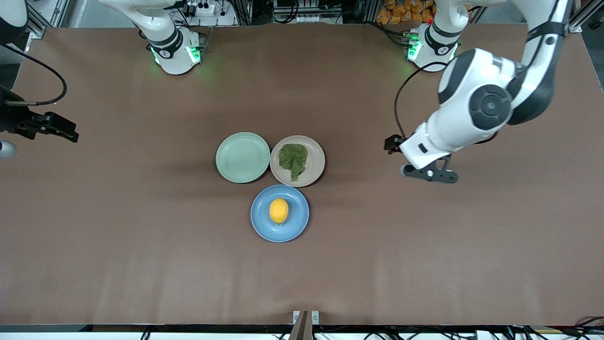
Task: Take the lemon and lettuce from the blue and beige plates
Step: 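Move the left gripper over the lettuce on the beige plate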
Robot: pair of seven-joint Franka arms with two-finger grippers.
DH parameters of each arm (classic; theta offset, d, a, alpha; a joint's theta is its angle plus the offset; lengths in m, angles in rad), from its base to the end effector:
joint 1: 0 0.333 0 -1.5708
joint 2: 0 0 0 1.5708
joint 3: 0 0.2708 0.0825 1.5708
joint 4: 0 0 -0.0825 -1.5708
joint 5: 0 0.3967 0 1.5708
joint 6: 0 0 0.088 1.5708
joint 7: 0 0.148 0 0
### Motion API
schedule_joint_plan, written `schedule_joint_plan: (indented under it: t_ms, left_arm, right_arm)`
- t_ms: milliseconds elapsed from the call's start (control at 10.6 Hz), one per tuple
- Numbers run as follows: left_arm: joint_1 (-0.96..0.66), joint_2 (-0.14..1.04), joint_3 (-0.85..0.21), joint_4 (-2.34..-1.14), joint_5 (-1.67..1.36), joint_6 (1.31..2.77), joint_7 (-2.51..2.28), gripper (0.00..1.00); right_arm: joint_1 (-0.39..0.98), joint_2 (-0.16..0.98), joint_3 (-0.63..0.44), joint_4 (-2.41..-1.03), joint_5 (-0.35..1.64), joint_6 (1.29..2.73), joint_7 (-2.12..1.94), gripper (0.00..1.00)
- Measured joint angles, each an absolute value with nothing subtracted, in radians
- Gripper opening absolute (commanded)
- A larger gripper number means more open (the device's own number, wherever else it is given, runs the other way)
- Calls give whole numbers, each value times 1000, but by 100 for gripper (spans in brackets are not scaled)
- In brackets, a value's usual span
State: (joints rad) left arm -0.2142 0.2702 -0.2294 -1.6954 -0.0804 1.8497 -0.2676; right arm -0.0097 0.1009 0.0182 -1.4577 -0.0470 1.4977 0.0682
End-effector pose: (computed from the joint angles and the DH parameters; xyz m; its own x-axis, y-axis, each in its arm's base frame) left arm 0.5585 -0.2697 0.3434 0.9783 -0.1500 -0.1426 -0.1365 -0.9855 0.1006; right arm 0.5839 -0.0027 0.5285 0.9964 -0.0630 -0.0576 -0.0602 -0.9970 0.0492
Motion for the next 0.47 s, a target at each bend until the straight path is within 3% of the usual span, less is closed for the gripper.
schedule_joint_plan:
  t_ms: [473]
  left_arm:
    - [-366, 392, -230, -1681, -81, 2006, -476, 100]
  right_arm:
    - [-8, 122, 23, -1463, -4, 1506, 117, 100]
